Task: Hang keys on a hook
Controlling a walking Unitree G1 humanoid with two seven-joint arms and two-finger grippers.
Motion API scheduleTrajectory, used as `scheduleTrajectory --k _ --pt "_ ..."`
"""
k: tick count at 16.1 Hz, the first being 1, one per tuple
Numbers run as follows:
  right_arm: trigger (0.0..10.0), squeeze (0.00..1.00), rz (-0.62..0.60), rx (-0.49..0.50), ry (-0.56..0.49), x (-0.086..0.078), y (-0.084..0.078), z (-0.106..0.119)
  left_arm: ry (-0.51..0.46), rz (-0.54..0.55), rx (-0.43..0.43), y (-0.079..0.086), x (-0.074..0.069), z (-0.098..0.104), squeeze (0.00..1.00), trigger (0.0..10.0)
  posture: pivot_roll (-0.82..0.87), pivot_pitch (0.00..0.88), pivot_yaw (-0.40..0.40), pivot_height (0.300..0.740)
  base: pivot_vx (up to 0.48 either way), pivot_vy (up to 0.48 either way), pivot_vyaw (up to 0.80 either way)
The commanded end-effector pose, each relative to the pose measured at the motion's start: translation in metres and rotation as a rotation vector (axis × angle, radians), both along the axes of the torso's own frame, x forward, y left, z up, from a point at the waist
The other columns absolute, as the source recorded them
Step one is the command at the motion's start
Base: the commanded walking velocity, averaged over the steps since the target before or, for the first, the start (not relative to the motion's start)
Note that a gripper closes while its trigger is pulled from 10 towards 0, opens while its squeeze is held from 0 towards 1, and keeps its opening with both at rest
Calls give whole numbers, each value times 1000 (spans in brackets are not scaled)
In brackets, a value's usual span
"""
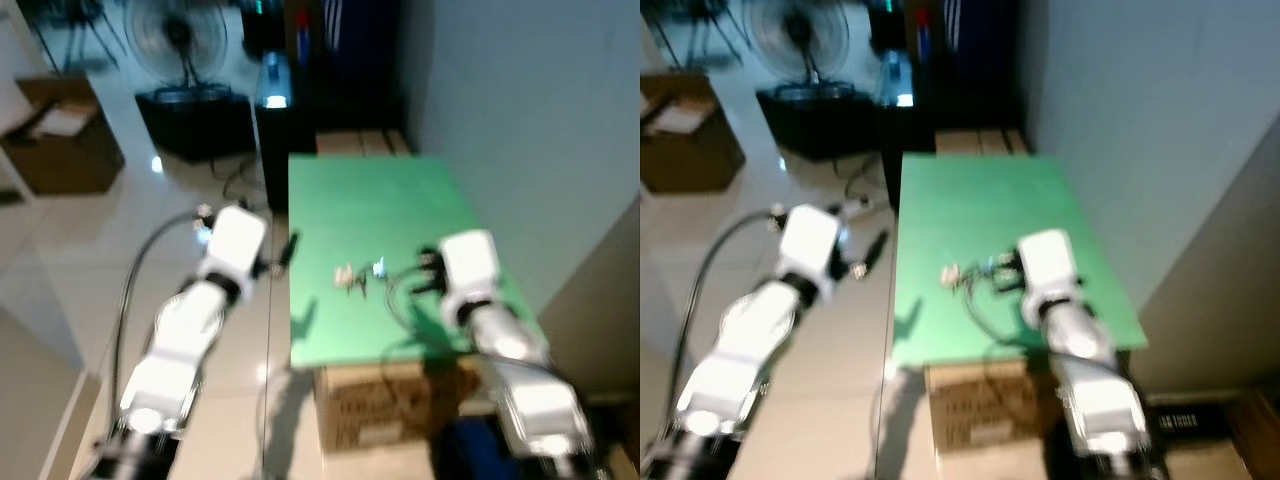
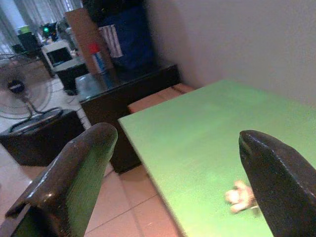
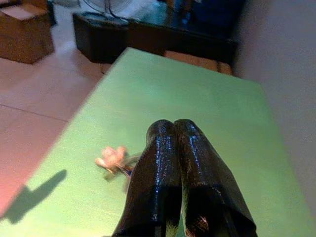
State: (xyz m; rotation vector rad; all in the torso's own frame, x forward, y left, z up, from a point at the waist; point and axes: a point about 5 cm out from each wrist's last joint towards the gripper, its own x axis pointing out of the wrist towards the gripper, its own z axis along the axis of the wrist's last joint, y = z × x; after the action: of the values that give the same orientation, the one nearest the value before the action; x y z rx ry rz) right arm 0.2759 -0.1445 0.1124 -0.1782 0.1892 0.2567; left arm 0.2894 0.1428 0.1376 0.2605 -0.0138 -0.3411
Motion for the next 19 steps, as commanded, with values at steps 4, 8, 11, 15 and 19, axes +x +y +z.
scheduleTrajectory --k 4,8,11,15,19 --pt "10000 0 -34 7 17 0 -12 0 -18 -17 -2 -7 1 4 0 10000 -103 0 21 718 292 0 -397" --pt "10000 0 -31 -3 17 1 -12 0 -19 -18 -1 -8 2 4 0 10000 -102 0 15 718 292 0 -372" --pt "10000 0 -26 -15 18 1 -13 1 -23 -16 -1 -8 3 5 0 10000 -105 0 12 718 294 0 0" --pt "10000 0 -26 -20 20 3 -13 1 -26 -21 -3 -9 5 5 0 10000 -107 0 15 718 293 0 0" --pt "10000 0 -37 -14 37 3 -14 -1 -28 -29 0 -10 6 6 0 10000 -109 0 23 718 292 0 -158"
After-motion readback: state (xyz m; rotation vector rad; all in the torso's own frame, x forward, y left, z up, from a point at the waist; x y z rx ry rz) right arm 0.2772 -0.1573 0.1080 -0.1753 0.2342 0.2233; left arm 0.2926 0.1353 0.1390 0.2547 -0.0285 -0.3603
